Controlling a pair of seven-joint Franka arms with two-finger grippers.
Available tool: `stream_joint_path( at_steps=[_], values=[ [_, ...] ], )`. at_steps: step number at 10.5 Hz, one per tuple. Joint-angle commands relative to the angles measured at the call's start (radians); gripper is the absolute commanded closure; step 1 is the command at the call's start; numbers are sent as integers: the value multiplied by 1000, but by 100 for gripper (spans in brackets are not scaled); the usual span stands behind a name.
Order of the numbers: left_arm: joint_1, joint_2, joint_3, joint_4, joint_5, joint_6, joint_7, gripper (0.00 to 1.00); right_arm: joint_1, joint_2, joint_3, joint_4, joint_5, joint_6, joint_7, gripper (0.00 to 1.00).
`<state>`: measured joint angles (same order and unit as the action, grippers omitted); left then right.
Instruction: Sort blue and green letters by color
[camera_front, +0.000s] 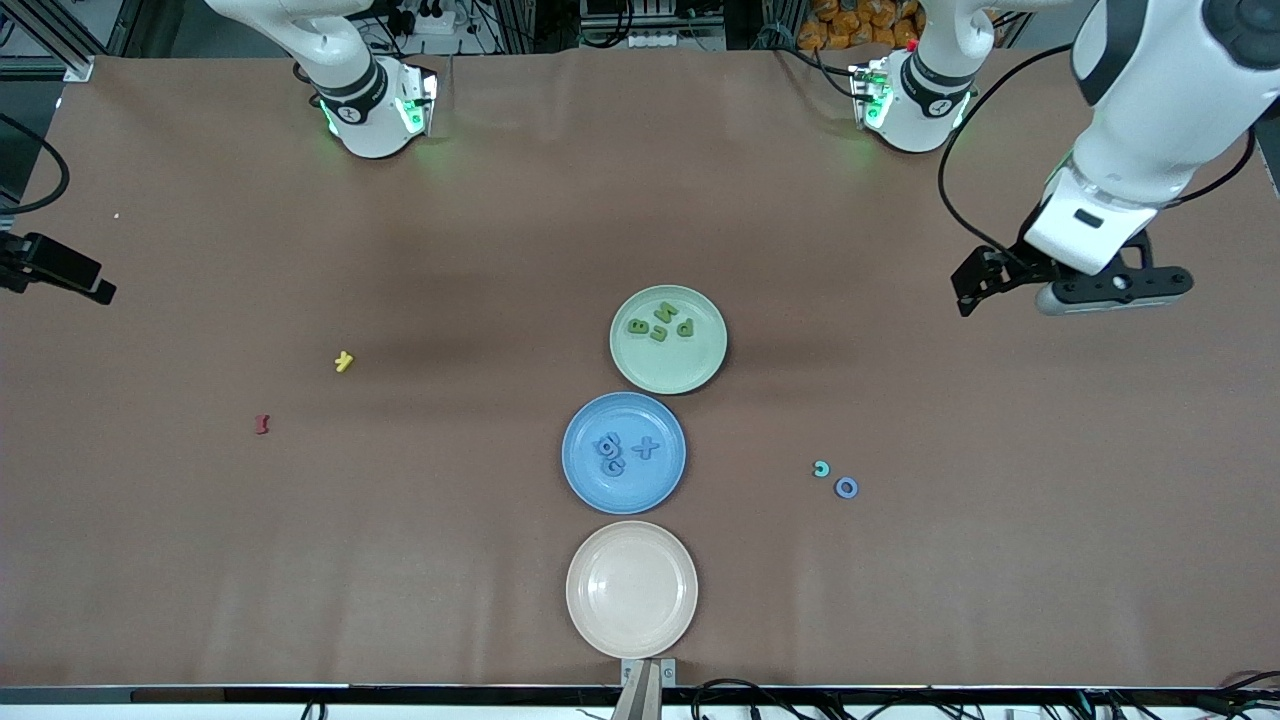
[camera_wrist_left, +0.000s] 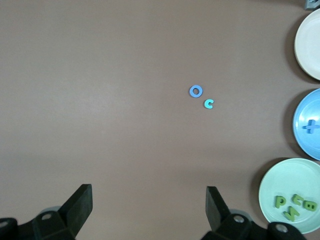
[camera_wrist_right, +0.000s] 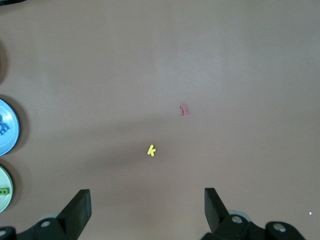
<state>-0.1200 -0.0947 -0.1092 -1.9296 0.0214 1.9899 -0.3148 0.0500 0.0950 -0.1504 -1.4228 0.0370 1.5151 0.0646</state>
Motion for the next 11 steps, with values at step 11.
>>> stream_joint_path(
  at_steps=[11],
  values=[
    [6,50,13,413,-40,-496,220,0,-13,-18,28,1,3,-13,-9,0]
  ],
)
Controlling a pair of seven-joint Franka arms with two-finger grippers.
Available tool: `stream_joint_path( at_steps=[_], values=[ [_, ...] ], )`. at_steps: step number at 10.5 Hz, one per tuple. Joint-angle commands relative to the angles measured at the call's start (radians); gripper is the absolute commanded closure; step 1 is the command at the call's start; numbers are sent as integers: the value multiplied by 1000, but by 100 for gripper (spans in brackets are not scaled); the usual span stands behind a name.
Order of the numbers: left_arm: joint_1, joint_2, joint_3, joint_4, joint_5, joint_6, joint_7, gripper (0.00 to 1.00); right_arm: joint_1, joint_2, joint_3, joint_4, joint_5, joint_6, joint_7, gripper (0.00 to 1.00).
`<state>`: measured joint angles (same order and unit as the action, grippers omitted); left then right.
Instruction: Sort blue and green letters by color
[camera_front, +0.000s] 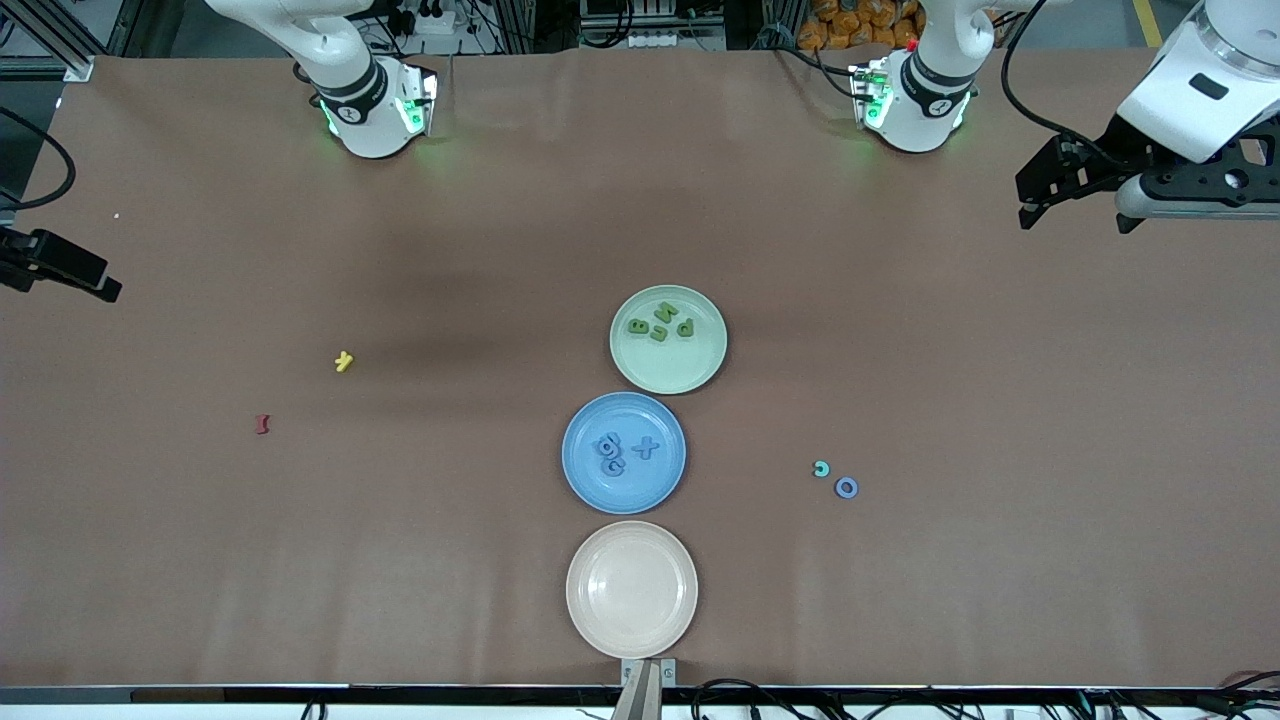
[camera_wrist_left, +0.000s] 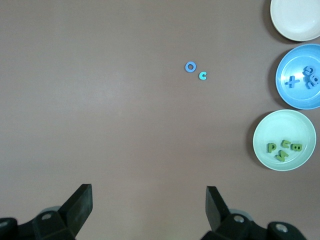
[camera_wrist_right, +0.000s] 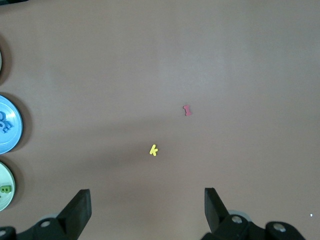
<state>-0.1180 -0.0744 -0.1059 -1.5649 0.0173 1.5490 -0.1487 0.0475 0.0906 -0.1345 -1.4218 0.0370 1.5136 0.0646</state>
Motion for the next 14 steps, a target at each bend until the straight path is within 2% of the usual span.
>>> stream_joint_path(
  at_steps=[1,14],
  values=[
    [5,31,11,58,-31,-76,67,0,-8,-14,10,0,-2,-13,-9,0],
    [3,28,18,63,-39,-107,90,0,-1,-23,12,0,-22,-30,-9,0]
  ],
)
